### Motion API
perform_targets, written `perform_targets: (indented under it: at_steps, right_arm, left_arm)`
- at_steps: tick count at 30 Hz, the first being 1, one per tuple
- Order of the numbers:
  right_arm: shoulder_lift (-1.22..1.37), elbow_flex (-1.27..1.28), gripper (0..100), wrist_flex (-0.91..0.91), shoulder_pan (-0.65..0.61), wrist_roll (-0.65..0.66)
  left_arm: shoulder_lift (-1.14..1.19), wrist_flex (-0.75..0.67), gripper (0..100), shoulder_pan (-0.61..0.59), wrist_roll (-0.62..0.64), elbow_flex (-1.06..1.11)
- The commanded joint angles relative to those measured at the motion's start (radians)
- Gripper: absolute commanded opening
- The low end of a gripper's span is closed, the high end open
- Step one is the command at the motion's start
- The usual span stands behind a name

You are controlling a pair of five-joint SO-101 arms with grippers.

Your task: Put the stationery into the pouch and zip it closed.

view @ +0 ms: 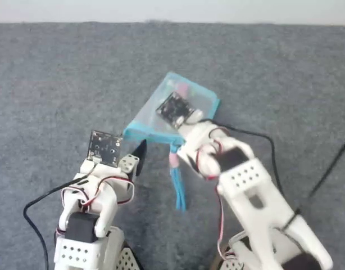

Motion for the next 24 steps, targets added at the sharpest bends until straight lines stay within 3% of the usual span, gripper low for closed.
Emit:
perform_targets:
  at_steps: [1,7,13,17,21,24]
  right_arm:
    - [0.113,-0.107,0.7,-0.012,0.070,-0.052]
    - [0.242,-0.227,0.7,-0.002,0.127,-0.129]
    - [0.236,-0.249,0.7,0.018,0.085,-0.170]
    - [0.150,-0.245,0.7,0.082,0.070,-0.178]
    - [-0.002,-0.173,0.7,0.124,0.021,-0.196]
    - [-0.150,-0.057,0.7,0.082,-0.045,-0.190]
  left_arm:
    - [-0.014,0.034,21,-0.002,-0.064,-0.071]
    - [-0.014,0.037,16,0.000,-0.071,-0.077]
    - [-0.012,0.014,14,0.035,-0.071,-0.051]
    - [-0.008,-0.072,16,0.089,-0.071,0.025]
    - [-0.008,-0.069,25,0.137,-0.066,0.035]
    - [-0.011,-0.060,25,0.160,-0.066,0.038]
